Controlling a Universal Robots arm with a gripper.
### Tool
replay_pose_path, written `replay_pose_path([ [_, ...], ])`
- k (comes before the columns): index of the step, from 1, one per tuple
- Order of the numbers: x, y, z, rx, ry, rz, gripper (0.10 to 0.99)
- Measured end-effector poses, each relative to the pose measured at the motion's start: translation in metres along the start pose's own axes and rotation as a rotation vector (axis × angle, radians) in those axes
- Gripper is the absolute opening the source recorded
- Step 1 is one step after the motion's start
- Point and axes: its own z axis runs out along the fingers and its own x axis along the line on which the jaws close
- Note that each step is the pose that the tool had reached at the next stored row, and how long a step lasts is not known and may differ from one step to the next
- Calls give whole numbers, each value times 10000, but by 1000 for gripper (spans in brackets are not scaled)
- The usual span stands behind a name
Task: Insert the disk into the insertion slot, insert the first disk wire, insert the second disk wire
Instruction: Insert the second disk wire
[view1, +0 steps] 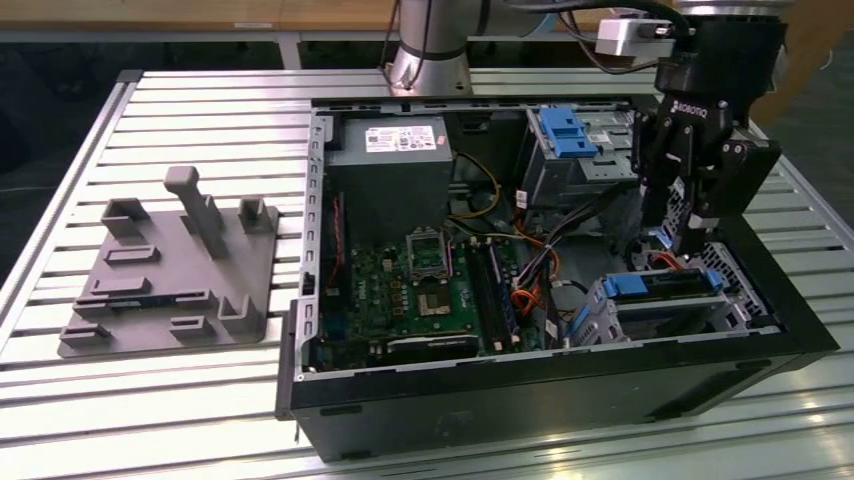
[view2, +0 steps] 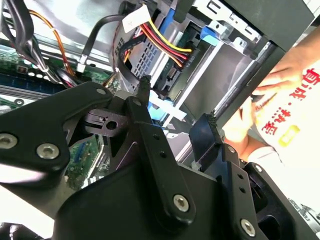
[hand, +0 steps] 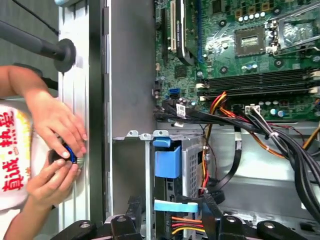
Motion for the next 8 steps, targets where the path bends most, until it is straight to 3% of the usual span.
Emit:
replay_pose_path([
  [8, -15, 2, 19, 0, 23, 0, 592],
])
